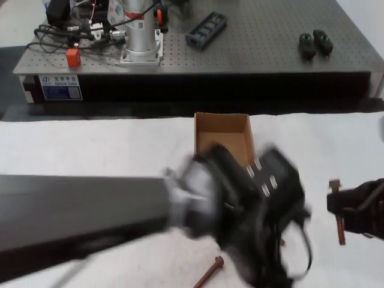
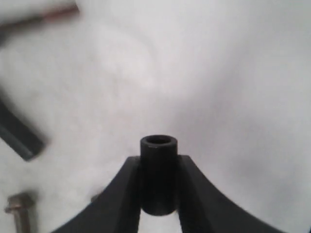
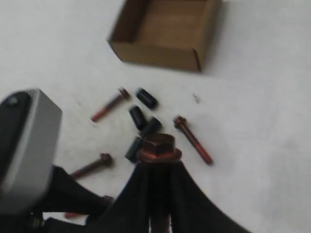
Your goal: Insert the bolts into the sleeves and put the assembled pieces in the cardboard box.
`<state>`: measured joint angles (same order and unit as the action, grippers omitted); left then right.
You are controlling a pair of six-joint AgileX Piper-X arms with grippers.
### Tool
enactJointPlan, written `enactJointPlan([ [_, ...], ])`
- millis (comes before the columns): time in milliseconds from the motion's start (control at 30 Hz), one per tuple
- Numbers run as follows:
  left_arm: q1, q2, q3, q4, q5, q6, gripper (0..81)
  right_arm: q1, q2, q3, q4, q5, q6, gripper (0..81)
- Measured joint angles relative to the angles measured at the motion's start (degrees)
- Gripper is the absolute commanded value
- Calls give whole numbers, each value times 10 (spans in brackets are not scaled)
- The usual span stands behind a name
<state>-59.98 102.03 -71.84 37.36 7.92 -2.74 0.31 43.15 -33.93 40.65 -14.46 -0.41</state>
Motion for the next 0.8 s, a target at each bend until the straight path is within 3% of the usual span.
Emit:
enactJointPlan([
  [133,9,-140,84,-148,-3,-40,7,0,-60,23,-49,-62,43,0],
  [333,16,-287,230,-344,64,-64,7,0,-118,60,-222,-169,183,0],
  [567,16,-305,247,-420,124,-89,7,0,-109,61,-381,-219,297,0],
  [800,16,-305,247,-449,127,-104,7,28,-103,61,-413,-263,323,0],
])
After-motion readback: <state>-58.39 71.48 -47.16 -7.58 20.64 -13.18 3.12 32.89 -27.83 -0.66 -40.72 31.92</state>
